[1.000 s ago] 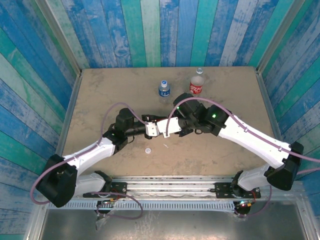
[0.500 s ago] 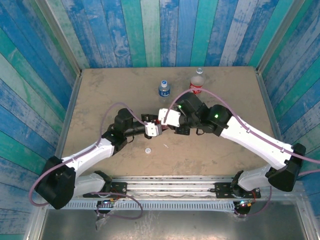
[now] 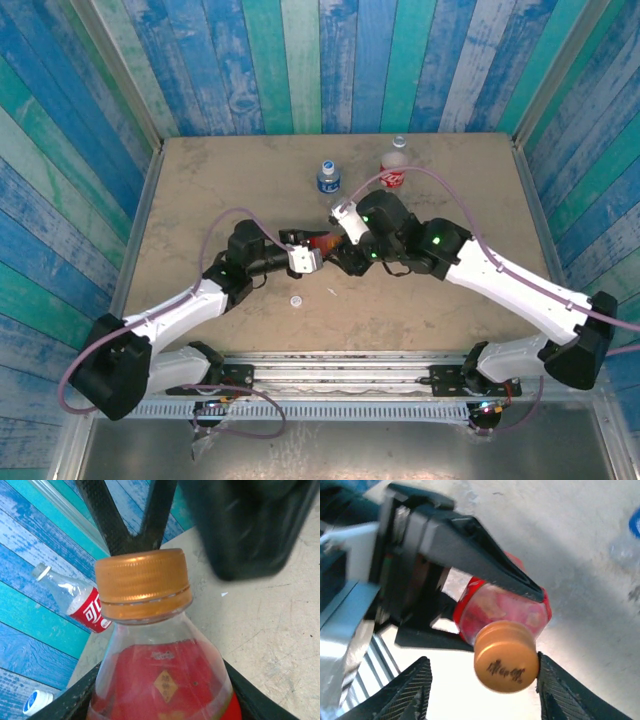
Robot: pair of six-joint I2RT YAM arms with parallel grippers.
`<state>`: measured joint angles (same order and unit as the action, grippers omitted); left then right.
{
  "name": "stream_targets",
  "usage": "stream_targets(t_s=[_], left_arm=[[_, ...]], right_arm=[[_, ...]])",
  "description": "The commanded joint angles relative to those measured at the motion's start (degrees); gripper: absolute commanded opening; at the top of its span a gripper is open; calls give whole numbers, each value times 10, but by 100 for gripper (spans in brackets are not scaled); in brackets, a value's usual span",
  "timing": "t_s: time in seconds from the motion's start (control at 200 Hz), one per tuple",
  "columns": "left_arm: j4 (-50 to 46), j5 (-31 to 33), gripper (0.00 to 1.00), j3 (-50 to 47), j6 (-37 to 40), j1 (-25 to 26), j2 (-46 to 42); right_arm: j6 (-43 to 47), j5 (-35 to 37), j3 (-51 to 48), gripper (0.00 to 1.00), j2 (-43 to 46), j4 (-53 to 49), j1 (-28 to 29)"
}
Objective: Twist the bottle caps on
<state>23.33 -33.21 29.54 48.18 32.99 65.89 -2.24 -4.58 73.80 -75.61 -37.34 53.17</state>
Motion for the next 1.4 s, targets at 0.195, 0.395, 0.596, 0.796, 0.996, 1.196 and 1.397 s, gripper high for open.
stream_targets(t_s=[0.195,0.395,0.596,0.796,0.996,1.196,1.397], left_arm=[[11,-12,52,0,12,1,-25],[4,-9,52,0,17,1,-26],[2,-8,52,2,19,1,-21],[0,-8,52,3,21,1,-14],[-2,-11,52,5,21,1,-15],[-6,-15,52,7,19,1,-16],[2,-9,52,3,17,2,-19]], right_arm=[[451,61,74,48,-37,-148,7],[486,80,124,49,-84,-147,8],[488,59,133,45,-94,-143,11],[479,49,125,38,-74,-139,11],[473,46,116,40,-66,-133,11],[469,37,105,30,-75,-121,11],[376,50,97,11,-71,-71,10]])
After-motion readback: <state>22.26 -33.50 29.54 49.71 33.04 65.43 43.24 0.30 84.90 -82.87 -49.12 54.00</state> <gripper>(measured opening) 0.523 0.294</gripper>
